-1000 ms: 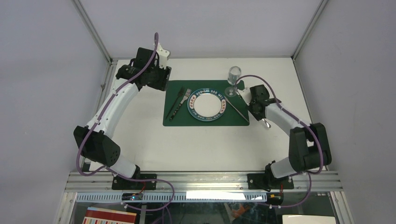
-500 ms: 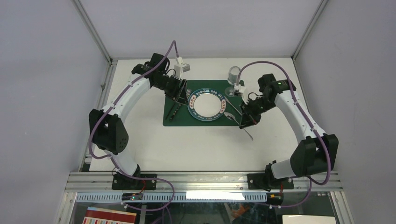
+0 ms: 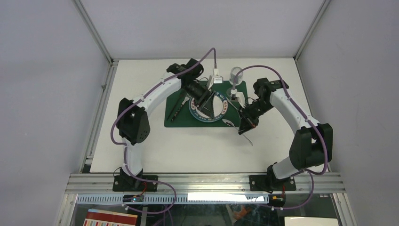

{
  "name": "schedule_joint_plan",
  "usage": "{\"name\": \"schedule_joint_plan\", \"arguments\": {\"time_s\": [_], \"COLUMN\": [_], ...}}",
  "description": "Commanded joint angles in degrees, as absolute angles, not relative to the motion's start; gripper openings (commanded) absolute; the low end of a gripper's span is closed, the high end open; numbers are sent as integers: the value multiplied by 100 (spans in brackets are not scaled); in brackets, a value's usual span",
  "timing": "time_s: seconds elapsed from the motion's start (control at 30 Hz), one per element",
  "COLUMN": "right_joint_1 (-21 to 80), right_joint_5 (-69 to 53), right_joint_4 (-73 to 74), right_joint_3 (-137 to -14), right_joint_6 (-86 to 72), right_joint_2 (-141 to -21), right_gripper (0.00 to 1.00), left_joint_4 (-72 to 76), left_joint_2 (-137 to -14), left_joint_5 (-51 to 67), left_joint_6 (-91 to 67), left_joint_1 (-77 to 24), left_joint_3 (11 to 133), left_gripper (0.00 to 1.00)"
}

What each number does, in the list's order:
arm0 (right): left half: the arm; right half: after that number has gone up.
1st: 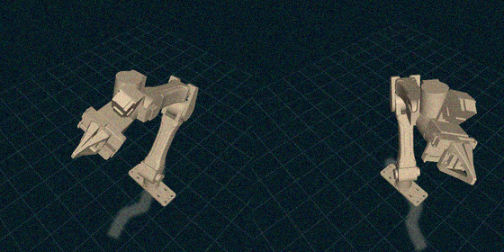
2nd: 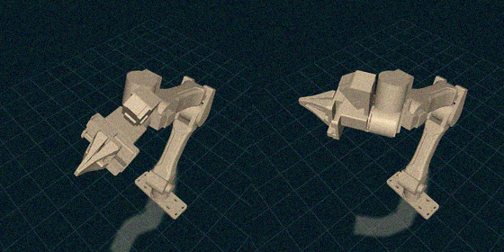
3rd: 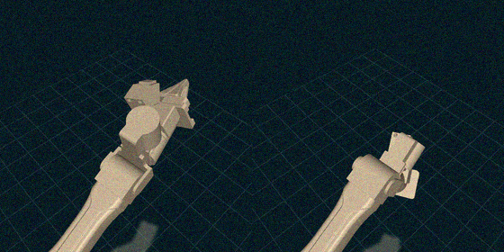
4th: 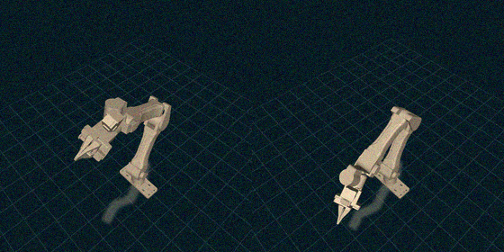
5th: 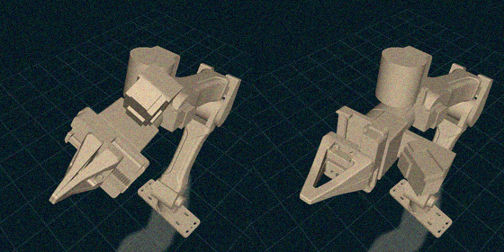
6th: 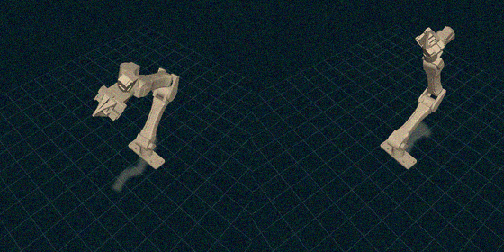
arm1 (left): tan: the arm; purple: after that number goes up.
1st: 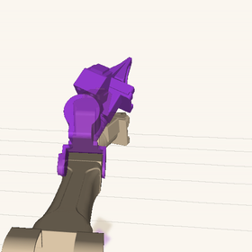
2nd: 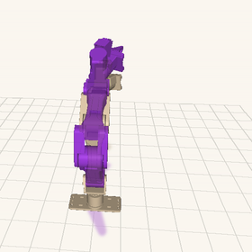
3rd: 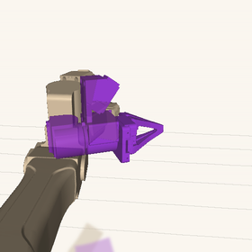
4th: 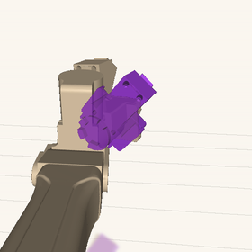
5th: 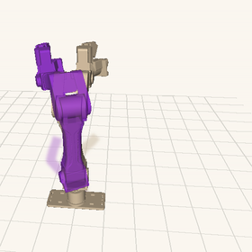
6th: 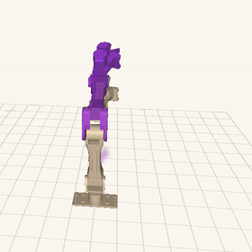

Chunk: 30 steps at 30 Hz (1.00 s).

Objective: Set the dinner table for one person
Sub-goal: Adjust the spoon at the center of the board.

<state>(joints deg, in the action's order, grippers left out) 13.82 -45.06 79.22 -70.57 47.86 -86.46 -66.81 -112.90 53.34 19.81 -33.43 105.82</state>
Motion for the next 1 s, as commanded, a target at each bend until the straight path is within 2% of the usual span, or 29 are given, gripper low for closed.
{"name": "schedule_joint_plan", "arguments": {"time_s": [0.0, 0.3, 0.63, 0.97], "right_joint_1": [1460, 1515, 1541, 1726], "right_joint_5": [-4299, -4081, -3970, -3685], "right_joint_4": [7577, 7352, 7216, 6941], "right_joint_3": [-7295, -7164, -7167, -7144], "right_joint_6": [4536, 4352, 4263, 4075], "right_joint_2": [-8574, -8486, -8413, -8552], "right_gripper": [0, 0, 0, 0], "left_joint_4": [-6765, -6836, -6864, -6978], "left_joint_2": [-11769, -12732, -12520, -13014], "left_joint_5": [5826, 5968, 5931, 5994], "left_joint_6": [2407, 2280, 2230, 2044], "left_joint_1": [-3806, -4277, -4334, -4564], "left_joint_3": [11036, 12140, 12217, 12949], "left_gripper": [58, 57, 57, 57]}}
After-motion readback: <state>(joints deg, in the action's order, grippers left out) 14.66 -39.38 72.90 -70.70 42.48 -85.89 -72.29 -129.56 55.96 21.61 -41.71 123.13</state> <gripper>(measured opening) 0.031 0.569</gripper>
